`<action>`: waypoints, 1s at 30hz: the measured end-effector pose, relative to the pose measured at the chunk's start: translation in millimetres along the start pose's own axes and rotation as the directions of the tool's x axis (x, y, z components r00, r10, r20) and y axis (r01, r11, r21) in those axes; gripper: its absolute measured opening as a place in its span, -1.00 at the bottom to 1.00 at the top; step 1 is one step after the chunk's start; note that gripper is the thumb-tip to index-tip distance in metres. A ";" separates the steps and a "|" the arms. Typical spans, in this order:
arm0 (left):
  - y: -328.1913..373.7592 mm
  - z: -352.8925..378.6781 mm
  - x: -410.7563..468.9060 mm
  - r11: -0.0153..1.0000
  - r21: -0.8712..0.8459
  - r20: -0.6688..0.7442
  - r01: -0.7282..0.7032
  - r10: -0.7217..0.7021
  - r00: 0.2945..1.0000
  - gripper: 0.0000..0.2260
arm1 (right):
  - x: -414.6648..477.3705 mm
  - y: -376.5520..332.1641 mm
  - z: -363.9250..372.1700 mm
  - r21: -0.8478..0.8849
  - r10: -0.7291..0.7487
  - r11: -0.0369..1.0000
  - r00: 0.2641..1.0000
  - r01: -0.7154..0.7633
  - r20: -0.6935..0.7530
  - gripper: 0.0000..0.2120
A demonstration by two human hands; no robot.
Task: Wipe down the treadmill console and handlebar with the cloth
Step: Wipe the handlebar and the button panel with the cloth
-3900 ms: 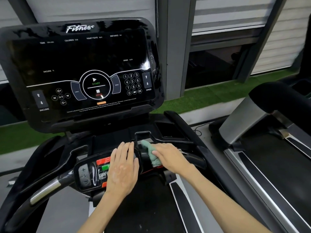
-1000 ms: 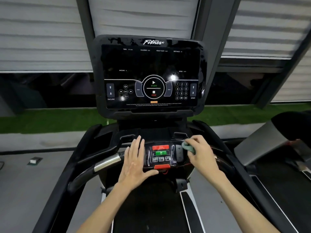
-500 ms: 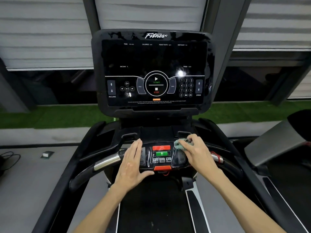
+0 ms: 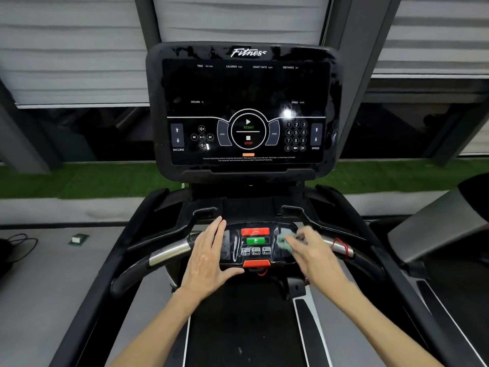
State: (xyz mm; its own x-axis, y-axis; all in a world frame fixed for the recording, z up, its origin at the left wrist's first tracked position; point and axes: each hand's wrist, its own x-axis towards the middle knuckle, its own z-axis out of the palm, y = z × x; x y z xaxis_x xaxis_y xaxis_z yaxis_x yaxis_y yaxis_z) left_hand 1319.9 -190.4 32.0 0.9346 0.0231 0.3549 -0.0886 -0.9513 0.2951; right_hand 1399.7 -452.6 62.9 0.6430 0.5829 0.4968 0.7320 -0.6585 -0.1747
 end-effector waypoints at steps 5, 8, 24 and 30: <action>3.8 -0.8 -3.0 0.976 0.180 0.018 0.119 -0.125 0.992 0.06 | 24.0 -3.3 -2.0 -0.078 0.029 0.996 0.997 -0.035 -0.078 -0.61; 6.1 4.8 -5.6 0.966 0.204 0.015 0.158 -0.165 0.986 0.05 | -12.9 -9.9 7.3 -0.087 -0.025 0.996 0.999 0.021 -0.043 -0.49; -2.3 6.7 -9.4 0.987 0.087 -0.003 0.137 -0.137 0.991 0.01 | 23.5 -5.7 8.4 -0.142 -0.030 0.989 1.000 0.030 0.006 -0.49; -1.9 6.8 -10.1 0.986 0.077 -0.022 0.148 -0.147 0.989 0.02 | -35.0 -25.6 15.8 -0.050 -0.115 0.991 0.979 0.125 0.171 -0.27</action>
State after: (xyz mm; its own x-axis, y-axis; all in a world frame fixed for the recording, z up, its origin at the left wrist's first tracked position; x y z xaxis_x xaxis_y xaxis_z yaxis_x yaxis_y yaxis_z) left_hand 1313.0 -190.9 21.9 0.9298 0.1693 0.3269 0.0777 -0.9582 0.2753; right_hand 1362.1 -448.6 36.6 0.5837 0.7275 0.3607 0.7945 -0.6034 -0.0688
